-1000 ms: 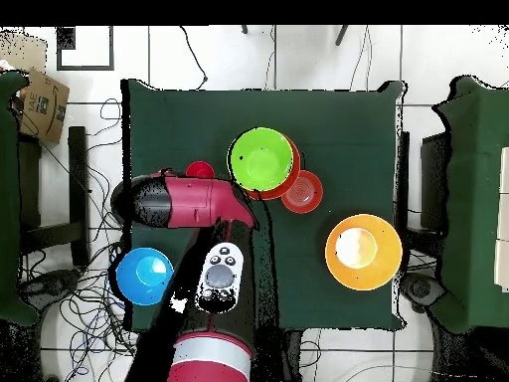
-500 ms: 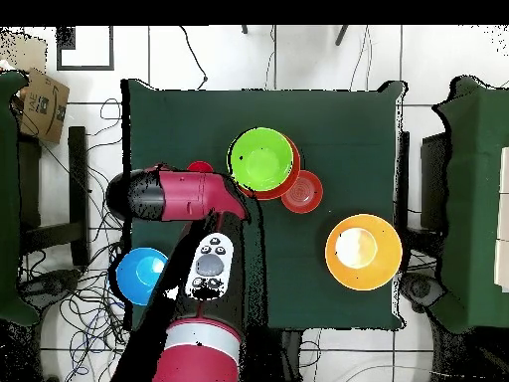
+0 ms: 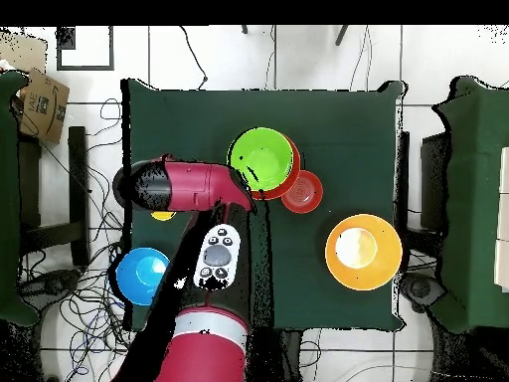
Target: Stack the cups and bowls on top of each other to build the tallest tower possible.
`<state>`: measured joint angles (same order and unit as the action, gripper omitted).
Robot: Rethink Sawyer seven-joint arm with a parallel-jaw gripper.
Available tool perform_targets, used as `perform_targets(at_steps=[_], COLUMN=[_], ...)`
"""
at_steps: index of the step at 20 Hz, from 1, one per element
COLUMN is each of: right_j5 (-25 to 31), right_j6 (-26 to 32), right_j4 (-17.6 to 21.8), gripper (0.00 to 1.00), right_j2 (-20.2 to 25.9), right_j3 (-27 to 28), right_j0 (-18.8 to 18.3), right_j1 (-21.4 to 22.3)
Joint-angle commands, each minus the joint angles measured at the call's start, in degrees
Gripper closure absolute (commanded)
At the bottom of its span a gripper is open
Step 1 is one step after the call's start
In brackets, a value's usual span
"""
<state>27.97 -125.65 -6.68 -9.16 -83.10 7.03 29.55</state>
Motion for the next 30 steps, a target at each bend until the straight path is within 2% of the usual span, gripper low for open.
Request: perform_targets(at_steps=[1, 11, 18, 30], right_j5=[4.93, 2.76, 1.02, -1.46], right_j6=[-3.23, -2.72, -4.48, -7.56], right_j4=[-0.32, 0.15, -0.26, -1.13], gripper=[0.0, 0.0, 0.0, 0.0], right_j2=[4.66, 5.68, 5.3, 4.31], right_j3=[1.76, 3.51, 5.14, 4.74], right_j0=[-2.44, -3.53, -2.53, -0.14], right_j1=[-1.37, -3.84, -6.05, -7.04])
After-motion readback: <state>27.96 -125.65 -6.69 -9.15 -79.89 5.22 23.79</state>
